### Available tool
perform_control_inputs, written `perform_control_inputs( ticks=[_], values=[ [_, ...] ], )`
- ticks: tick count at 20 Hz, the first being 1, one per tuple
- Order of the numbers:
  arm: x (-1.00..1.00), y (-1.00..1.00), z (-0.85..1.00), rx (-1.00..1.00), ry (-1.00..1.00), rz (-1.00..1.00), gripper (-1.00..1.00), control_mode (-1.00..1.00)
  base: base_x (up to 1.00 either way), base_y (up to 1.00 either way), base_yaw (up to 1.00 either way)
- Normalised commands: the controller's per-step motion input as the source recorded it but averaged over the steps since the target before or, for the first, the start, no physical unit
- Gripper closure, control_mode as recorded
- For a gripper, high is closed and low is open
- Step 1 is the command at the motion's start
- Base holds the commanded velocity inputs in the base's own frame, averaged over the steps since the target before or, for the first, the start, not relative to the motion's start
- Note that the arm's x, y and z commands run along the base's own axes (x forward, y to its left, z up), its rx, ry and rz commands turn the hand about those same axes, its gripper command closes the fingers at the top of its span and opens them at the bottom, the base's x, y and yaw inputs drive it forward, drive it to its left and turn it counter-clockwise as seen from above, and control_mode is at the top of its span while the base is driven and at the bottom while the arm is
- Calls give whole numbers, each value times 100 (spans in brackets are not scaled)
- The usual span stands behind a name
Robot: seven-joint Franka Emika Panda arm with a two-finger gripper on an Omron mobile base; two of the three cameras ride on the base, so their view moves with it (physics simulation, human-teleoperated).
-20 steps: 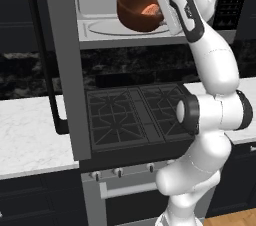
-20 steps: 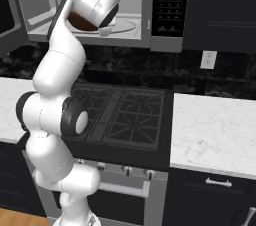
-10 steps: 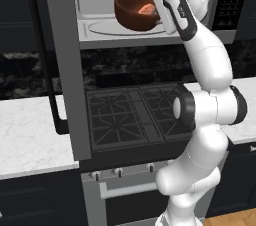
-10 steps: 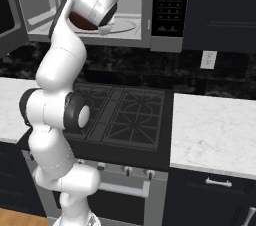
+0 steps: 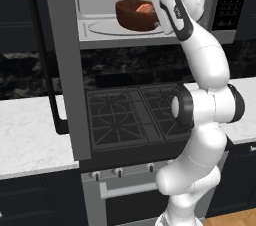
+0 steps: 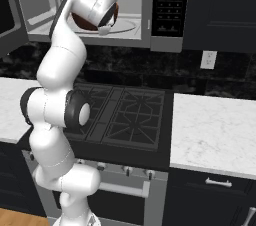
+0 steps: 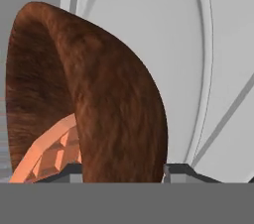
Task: Open the microwave, place the bowl with waffle inside the microwave, then close the microwave door and turn it on.
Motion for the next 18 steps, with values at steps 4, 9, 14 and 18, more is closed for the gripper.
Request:
perform_control_inputs(
  ticks=[4, 9, 14, 18],
  values=[
    [-4, -1, 0, 2, -5, -3, -100, -100, 0, 0, 0],
    [-54, -11, 9, 8, -28, 0, -100, -100, 0, 0, 0],
    [-67, -28, 0, 6, -27, 0, -100, -100, 0, 0, 0],
    [-99, -41, -22, 0, -27, 0, -100, -100, 0, 0, 0]
  ],
)
